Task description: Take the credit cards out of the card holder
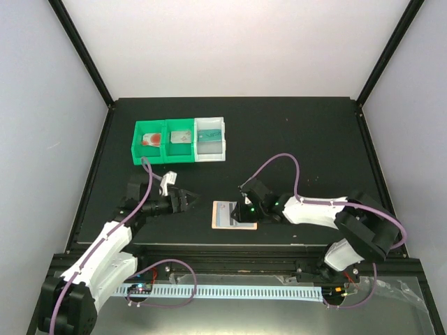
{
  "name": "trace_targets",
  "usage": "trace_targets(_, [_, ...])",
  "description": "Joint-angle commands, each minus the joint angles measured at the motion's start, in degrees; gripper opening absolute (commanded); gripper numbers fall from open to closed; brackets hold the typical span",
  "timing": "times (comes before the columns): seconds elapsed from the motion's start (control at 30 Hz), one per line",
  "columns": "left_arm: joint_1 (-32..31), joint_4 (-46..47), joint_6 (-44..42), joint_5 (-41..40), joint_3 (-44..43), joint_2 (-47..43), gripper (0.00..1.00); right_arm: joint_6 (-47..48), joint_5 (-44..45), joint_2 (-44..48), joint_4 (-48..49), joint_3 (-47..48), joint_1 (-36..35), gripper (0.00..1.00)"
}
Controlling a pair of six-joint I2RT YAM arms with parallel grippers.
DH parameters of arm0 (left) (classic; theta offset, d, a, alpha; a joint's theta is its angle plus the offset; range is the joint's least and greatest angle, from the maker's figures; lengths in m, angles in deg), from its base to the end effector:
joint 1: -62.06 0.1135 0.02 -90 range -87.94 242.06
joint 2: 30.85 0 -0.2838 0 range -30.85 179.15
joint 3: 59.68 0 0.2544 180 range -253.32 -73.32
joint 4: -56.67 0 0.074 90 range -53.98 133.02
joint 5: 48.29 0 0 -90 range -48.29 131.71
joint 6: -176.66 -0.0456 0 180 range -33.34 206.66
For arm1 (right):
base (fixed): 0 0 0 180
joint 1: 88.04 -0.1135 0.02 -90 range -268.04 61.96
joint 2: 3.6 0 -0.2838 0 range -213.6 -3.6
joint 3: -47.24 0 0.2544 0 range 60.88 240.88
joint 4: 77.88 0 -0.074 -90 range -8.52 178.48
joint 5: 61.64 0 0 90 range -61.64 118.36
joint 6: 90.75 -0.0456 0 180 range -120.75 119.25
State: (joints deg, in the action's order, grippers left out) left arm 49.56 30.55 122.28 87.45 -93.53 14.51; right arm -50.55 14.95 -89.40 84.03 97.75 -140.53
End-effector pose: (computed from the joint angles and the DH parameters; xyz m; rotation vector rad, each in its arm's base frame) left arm 0.1430 -0.0651 0.2001 0.0064 2.3243 -1.3328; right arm 0.1606 0.2265 0.1546 -0.1729 2.7687 0.9188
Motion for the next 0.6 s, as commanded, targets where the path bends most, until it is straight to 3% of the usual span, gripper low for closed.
trace_targets(0.0, [-0.34, 4.27, 1.26, 1.13, 1.97, 0.09, 0.93, 1.63, 3.03, -1.37, 1.61, 0.34, -0.37, 0.19])
trace_targets(0.17, [-1.04, 8.25, 4.52, 2.74, 3.49, 2.22, 0.89, 2.97, 3.87, -2.45, 2.14, -1.32, -0.49, 0.17])
trace_targets(0.37, [-2.9, 7.92, 6.81, 0.45, 4.98, 2.01, 0.87, 4.3, 4.69, -5.83, -0.09, -2.02, -0.53, 0.06])
trace_targets(0.57, [-8.38, 18.52, 14.81, -0.18, 8.15, 4.7, 0.84, 3.95, 5.05, -5.89, 1.66, -3.96, -0.51, 0.01])
